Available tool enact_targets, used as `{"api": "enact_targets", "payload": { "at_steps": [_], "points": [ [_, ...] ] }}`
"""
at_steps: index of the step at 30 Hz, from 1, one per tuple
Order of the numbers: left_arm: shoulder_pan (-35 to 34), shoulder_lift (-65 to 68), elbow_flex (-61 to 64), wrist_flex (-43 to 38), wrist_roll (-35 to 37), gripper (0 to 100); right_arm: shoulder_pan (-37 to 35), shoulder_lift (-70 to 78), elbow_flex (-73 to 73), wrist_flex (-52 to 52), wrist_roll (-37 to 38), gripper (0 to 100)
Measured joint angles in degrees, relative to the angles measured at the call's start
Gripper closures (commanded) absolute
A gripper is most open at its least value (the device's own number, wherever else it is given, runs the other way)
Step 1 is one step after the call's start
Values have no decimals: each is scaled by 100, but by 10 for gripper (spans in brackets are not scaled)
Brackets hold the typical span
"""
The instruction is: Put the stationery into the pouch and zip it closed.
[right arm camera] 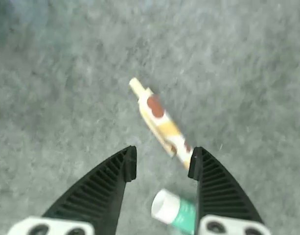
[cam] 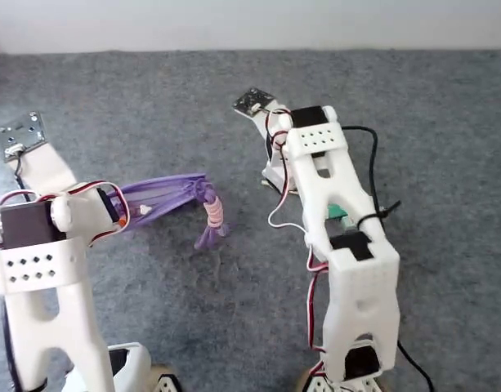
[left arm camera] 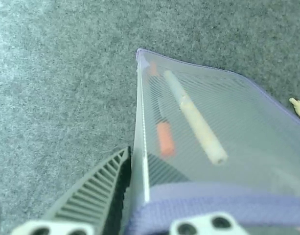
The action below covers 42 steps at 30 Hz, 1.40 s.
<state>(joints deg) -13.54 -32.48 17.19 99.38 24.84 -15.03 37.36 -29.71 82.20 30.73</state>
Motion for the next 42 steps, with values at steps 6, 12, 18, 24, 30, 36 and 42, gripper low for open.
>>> {"api": "enact_targets", "payload": {
  "at_steps": [6, 12, 18, 24, 30, 36, 42],
  "points": [
    [0, 0, 0, 0, 0, 987, -9, 791, -299, -18, 9, 809],
    [0, 0, 0, 0, 0, 987, -9, 1064, -422, -9, 9, 948],
    [0, 0, 0, 0, 0, 987, 26, 1073, -484, -53, 26, 994],
    [0, 0, 0, 0, 0, 987, 26, 905, -466, -35, 26, 991],
    [0, 0, 0, 0, 0, 987, 132, 0, -466, 26, 18, 991],
    [0, 0, 0, 0, 0, 987, 167, -1257, -466, 659, 9, 991],
    [0, 0, 0, 0, 0, 987, 167, -2646, -466, 1530, -149, 991]
  ]
}}
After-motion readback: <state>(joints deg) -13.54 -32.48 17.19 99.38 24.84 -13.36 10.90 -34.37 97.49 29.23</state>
